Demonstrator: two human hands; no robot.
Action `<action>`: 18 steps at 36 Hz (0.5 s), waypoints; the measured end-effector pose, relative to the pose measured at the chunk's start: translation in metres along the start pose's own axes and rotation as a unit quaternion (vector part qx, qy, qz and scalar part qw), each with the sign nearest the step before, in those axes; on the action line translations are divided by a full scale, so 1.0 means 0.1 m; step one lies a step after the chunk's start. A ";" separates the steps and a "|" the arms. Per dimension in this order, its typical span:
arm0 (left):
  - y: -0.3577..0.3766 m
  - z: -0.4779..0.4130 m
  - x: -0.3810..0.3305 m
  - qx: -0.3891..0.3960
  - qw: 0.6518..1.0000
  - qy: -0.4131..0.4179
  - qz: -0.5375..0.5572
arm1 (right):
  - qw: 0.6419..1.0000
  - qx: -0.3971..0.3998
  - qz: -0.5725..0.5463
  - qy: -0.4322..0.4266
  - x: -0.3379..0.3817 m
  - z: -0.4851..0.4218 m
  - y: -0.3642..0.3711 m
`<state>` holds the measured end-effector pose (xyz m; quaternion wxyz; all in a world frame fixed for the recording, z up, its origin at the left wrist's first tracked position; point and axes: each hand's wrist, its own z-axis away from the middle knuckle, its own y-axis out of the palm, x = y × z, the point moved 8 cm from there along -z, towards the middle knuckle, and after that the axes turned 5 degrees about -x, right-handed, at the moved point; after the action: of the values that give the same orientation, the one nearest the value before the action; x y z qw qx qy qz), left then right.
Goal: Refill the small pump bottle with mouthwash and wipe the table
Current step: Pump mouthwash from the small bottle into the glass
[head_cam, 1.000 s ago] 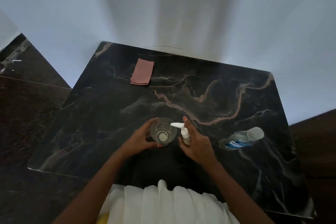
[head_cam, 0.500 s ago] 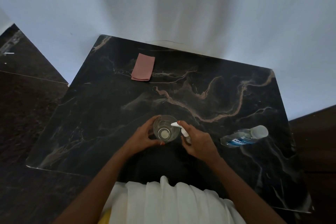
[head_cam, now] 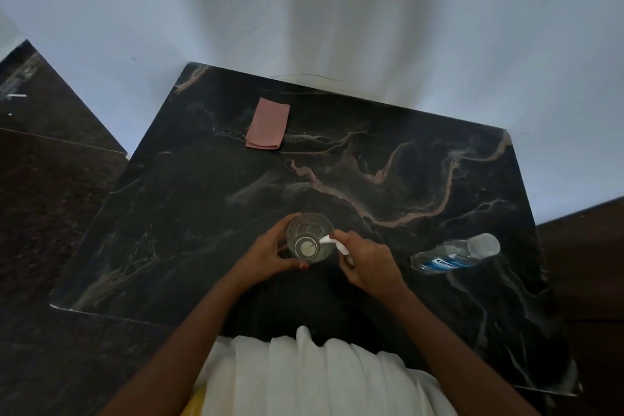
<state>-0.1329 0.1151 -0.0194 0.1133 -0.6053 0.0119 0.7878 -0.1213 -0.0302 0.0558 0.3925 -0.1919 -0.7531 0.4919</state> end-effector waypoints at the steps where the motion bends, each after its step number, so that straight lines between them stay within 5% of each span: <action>1: 0.00 0.00 0.00 0.000 1.000 0.001 0.002 | 1.000 0.001 0.003 -0.002 0.00 0.00 0.00; 18: 0.00 0.01 -0.03 0.000 1.000 0.003 -0.004 | 1.000 -0.010 0.018 0.013 0.03 -0.02 -0.05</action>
<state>-0.1332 0.1144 -0.0159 0.1163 -0.6077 0.0094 0.7855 -0.1208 -0.0291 0.0614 0.3913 -0.2154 -0.7496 0.4885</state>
